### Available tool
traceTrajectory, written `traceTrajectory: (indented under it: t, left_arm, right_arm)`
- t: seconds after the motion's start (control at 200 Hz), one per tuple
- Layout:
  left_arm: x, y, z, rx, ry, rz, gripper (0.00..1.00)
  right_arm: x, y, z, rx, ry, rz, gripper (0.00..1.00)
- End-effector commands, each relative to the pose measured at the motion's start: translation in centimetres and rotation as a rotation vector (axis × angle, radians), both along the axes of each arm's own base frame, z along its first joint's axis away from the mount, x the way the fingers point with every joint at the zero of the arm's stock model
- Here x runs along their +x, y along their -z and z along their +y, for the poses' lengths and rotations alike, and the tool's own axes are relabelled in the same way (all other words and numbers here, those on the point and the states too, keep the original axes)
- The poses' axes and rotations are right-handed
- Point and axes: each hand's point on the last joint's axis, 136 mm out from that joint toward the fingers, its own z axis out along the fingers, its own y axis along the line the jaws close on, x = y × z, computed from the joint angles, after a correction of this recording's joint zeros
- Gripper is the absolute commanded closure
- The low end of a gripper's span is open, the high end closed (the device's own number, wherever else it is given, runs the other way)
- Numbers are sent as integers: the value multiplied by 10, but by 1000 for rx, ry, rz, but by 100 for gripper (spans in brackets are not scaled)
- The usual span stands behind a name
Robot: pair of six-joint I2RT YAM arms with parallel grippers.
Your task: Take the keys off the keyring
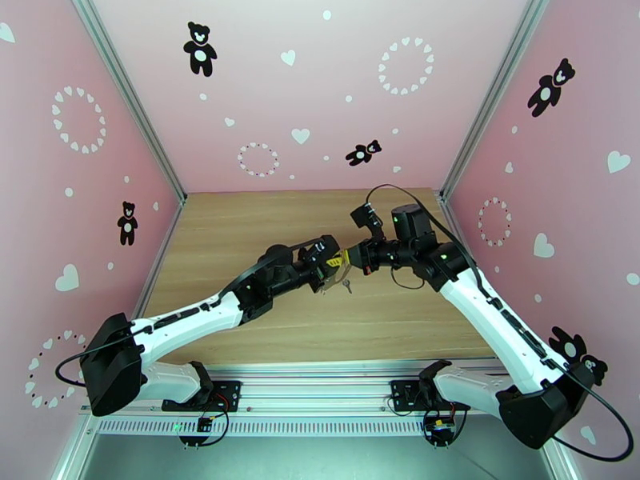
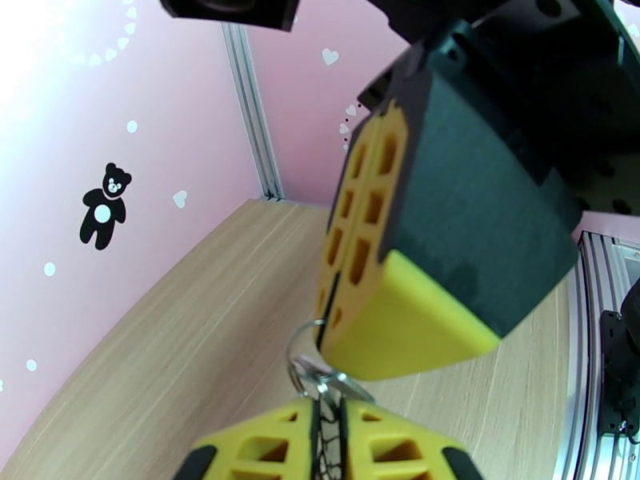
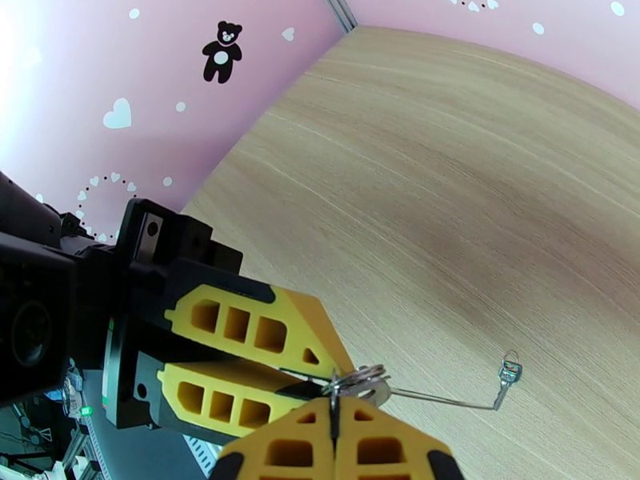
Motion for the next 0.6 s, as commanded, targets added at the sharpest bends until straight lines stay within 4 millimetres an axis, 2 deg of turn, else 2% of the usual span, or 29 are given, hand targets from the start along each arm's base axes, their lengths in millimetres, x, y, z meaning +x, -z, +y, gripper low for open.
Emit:
traceTrajectory:
  t: [0.0,0.3,0.481,0.596]
  left_arm:
    - [-1,-14,-6,-18,22,-16,93]
    - [-4,-15,-1,19,14,47,100]
    - [-5,-3,4,133,9,199,100]
    - [-7,-5,10,160,12,279,100]
  right_arm:
    - [1,-11,-2,27,15,-39,100]
    - [-1,-10,-2,21,8,-48,100]
    - [-4,-6,2,31,-44,-76,100]
    - [-1,-1,3,18,-43,-69,100]
